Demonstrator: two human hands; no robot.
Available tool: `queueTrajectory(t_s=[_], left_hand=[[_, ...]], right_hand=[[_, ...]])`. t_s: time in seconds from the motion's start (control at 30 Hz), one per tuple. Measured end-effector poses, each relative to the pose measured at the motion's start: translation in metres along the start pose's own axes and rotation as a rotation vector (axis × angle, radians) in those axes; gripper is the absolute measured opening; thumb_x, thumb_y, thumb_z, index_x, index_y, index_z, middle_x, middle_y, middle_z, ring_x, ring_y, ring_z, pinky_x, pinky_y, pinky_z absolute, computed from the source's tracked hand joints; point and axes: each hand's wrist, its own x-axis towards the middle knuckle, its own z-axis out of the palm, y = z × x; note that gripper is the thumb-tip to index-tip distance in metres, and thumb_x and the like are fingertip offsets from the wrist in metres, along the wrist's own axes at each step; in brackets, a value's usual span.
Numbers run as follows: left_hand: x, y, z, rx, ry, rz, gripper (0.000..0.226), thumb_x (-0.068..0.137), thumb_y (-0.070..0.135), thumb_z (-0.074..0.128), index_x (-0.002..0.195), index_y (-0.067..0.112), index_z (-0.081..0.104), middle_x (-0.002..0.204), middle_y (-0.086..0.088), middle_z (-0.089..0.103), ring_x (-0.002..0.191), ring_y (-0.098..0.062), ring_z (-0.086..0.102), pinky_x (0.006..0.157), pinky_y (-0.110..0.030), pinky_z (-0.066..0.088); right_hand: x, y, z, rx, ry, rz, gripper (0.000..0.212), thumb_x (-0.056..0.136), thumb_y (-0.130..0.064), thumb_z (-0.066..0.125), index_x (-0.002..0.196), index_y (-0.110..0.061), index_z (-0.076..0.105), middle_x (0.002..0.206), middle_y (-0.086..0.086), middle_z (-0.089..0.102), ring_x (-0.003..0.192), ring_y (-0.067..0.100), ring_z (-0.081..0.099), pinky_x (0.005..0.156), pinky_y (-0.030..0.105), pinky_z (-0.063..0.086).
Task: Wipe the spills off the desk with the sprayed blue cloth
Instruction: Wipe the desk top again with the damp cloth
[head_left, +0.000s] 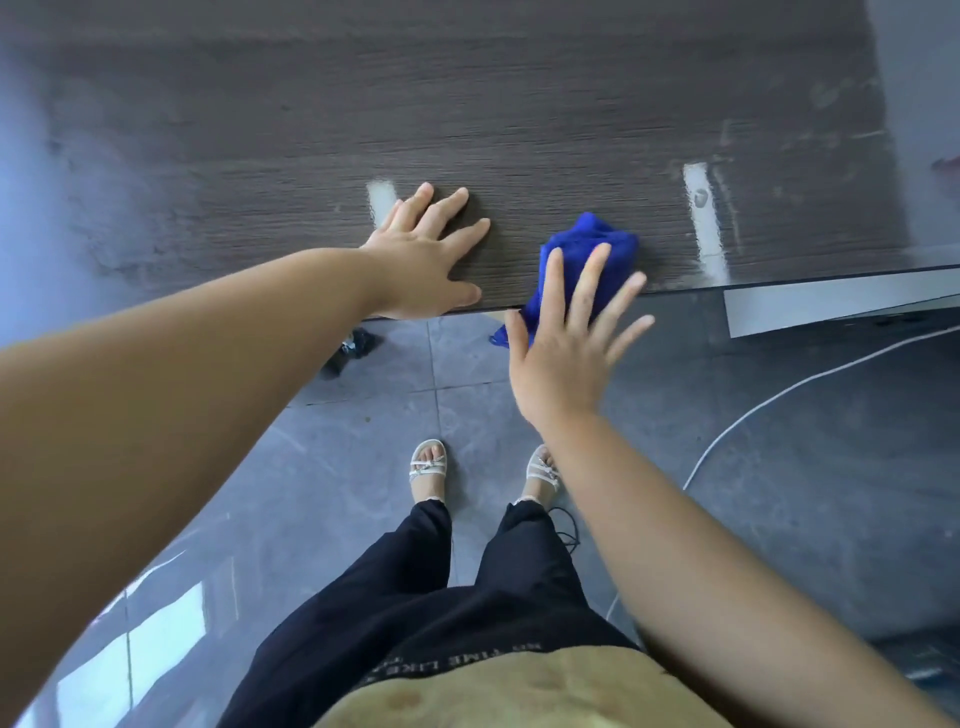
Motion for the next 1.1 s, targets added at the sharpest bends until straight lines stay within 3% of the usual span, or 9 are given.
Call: queueTrajectory(t_s=[0.13,0.27,0.37,0.53,0.67,0.8,0.97,1.1], left_hand=[[0.0,-0.001,0.003,0.023,0.01,-0.002,0.078,0.091,0.051,0.048,0.151,0.035,0.001,0.158,0.005,-0.016,0.144,-0.024,-0.018,0.116,-0.04,-0.004],[0.0,-0.002,0.01,0.024,0.089,-0.003,0.079,0.089,0.048,0.053,0.151,0.034,0.005,0.158,0.004,-0.01,0.145,-0.023,-0.013,0.117,-0.04,0.0],[-0.009,-0.004,0.023,0.004,0.24,-0.081,0.079,0.088,0.048,0.055,0.151,0.03,0.012,0.158,-0.002,0.001,0.145,-0.027,-0.007,0.117,-0.042,-0.001],[-0.036,-0.023,0.045,-0.049,0.493,-0.377,0.08,0.084,0.057,0.055,0.148,0.019,0.025,0.154,-0.009,0.017,0.143,-0.034,0.003,0.118,-0.046,0.004],[-0.059,-0.045,0.053,-0.05,0.464,-0.548,0.082,0.083,0.065,0.047,0.148,0.023,0.021,0.155,-0.006,0.01,0.144,-0.031,-0.001,0.118,-0.045,0.001],[-0.067,-0.056,0.056,-0.087,0.348,-0.593,0.082,0.084,0.07,0.038,0.15,0.033,0.007,0.158,-0.004,-0.002,0.145,-0.028,-0.005,0.118,-0.043,-0.002],[-0.066,-0.06,0.055,-0.037,0.283,-0.563,0.084,0.084,0.073,0.032,0.15,0.034,-0.001,0.159,-0.005,-0.007,0.144,-0.032,-0.007,0.118,-0.045,-0.002],[-0.074,-0.067,0.051,-0.032,0.295,-0.49,0.083,0.084,0.068,0.041,0.151,0.035,0.005,0.159,-0.004,-0.001,0.144,-0.03,-0.001,0.117,-0.043,0.005]], right_hand=[[0.018,0.052,-0.017,-0.255,-0.019,-0.466,0.074,0.084,-0.056,0.049,0.146,-0.022,0.029,0.152,0.018,0.028,0.137,0.045,0.024,0.105,0.066,0.017],[0.056,0.079,-0.015,-0.25,-0.029,-0.848,0.081,0.078,-0.039,0.072,0.143,-0.01,0.032,0.146,0.025,0.035,0.136,0.038,0.034,0.11,0.051,0.021],[0.069,0.067,-0.008,-0.219,0.01,-0.896,0.076,0.079,-0.033,0.071,0.14,-0.006,0.035,0.142,0.029,0.039,0.132,0.041,0.04,0.11,0.048,0.027],[0.064,0.031,0.005,-0.164,0.077,-0.959,0.072,0.08,-0.034,0.07,0.139,-0.008,0.038,0.141,0.025,0.042,0.131,0.037,0.043,0.109,0.044,0.031],[0.076,0.059,-0.003,-0.107,0.072,-1.071,0.073,0.081,-0.03,0.068,0.142,-0.01,0.032,0.143,0.022,0.041,0.132,0.034,0.042,0.109,0.043,0.032],[0.084,0.078,-0.009,-0.09,0.018,-1.028,0.076,0.077,-0.027,0.074,0.139,-0.006,0.035,0.142,0.025,0.041,0.13,0.038,0.043,0.107,0.047,0.034],[0.066,0.015,0.001,-0.058,-0.036,-0.984,0.079,0.07,-0.031,0.079,0.135,-0.002,0.045,0.141,0.027,0.041,0.13,0.04,0.042,0.107,0.049,0.031],[0.047,-0.05,0.009,-0.017,-0.018,-1.01,0.079,0.069,-0.033,0.08,0.135,-0.004,0.048,0.141,0.025,0.043,0.131,0.038,0.042,0.107,0.048,0.031]])
